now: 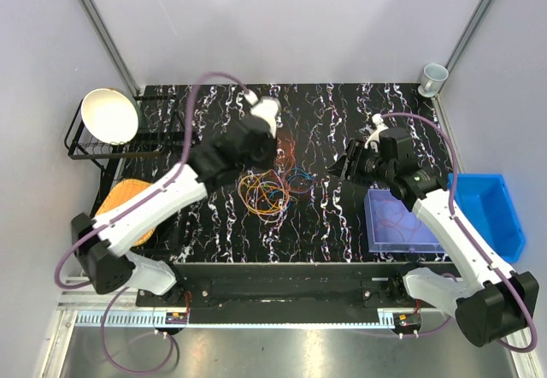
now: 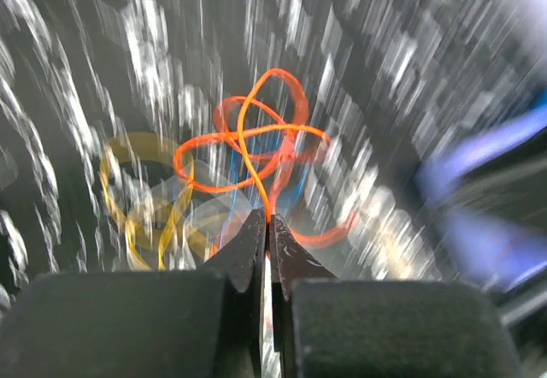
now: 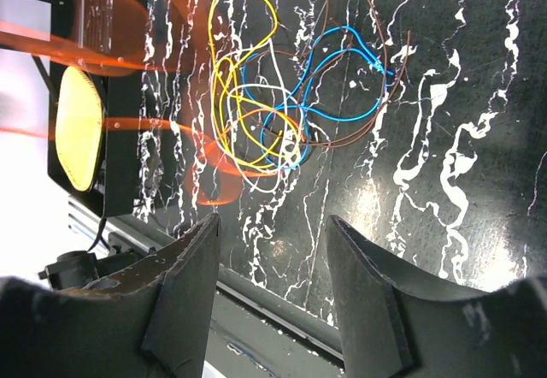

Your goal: Untangle the cables

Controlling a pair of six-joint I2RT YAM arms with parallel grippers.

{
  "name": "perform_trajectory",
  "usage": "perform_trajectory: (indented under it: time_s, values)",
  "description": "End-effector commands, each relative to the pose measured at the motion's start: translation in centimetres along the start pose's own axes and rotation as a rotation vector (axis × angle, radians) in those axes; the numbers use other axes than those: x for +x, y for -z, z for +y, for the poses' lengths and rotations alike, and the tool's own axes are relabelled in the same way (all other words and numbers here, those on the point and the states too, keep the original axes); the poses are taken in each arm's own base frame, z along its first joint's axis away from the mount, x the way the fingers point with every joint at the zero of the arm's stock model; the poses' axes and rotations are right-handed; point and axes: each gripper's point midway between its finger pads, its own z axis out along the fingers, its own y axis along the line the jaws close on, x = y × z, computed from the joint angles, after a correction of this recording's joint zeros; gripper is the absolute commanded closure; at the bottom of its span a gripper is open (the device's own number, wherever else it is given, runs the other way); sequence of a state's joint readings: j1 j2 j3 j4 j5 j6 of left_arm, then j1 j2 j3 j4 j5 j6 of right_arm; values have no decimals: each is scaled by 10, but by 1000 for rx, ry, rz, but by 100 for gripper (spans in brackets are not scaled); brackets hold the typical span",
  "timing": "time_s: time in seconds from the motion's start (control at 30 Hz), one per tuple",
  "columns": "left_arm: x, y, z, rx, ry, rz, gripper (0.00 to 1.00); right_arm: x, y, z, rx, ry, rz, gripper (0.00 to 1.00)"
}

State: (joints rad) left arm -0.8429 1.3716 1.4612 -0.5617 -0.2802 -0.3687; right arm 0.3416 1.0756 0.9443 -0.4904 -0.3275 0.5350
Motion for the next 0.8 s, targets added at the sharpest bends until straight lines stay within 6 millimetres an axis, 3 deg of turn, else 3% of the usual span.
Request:
perform_trajectory:
  time_s: [0.0, 0.13, 0.3, 0.53, 0.77]
  values:
    - [84, -8, 1, 55, 6, 232, 100, 0, 9, 17, -67, 7, -3, 42]
    - [73, 1, -12, 146, -21, 210, 100, -3, 17, 37, -162, 35, 2, 40]
    - [73, 21, -51, 412, -111, 245, 99, -7, 39, 70, -310, 121, -2, 37]
    - [71, 64, -90, 712, -123, 260, 96, -8, 87, 120, -566, 258, -52, 37]
    - [61, 108, -117, 975, -147, 240, 95, 3, 122, 148, -754, 371, -43, 36]
